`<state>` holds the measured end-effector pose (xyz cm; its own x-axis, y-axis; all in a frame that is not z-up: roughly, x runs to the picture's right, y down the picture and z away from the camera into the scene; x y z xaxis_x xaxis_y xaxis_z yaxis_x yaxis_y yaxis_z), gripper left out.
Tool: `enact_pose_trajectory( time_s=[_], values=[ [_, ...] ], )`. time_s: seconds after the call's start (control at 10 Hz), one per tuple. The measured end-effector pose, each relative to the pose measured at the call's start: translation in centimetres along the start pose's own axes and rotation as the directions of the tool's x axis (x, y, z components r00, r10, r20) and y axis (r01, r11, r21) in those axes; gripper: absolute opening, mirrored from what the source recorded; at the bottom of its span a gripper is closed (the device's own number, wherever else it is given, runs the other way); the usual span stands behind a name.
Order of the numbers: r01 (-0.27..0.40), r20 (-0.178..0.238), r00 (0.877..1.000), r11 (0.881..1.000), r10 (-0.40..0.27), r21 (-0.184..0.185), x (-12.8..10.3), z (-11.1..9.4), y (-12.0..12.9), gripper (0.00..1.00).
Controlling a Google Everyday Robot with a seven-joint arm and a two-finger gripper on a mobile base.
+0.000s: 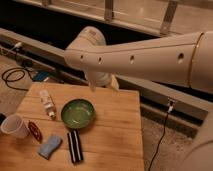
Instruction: Move the arm in a circular motion
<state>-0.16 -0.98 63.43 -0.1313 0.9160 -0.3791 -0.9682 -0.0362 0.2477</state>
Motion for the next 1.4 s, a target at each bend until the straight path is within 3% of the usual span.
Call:
enact_pose_trajectory(
  time_s=[0.2, 0.5, 0.8, 1.0, 1.2, 1.4],
  values=[
    [0.023, 0.051, 0.998, 1.0, -0.023, -0.001, -2.7, 0.0, 1.1, 0.65],
    [0.085, 0.095, 0.992, 0.996, -0.083, -0.012, -5.0, -0.3, 3.7, 0.65],
    [0.21, 0.137, 0.97, 0.977, -0.203, -0.035, -6.5, -1.5, 10.6, 0.65],
    [0.306, 0.143, 0.944, 0.951, -0.298, -0.039, -5.8, -2.4, 15.5, 0.65],
    [0.392, 0.133, 0.915, 0.919, -0.382, -0.053, -2.6, -4.1, 20.0, 0.65],
    [0.424, 0.112, 0.903, 0.903, -0.416, -0.064, 0.9, -5.3, 22.2, 0.65]
  ],
)
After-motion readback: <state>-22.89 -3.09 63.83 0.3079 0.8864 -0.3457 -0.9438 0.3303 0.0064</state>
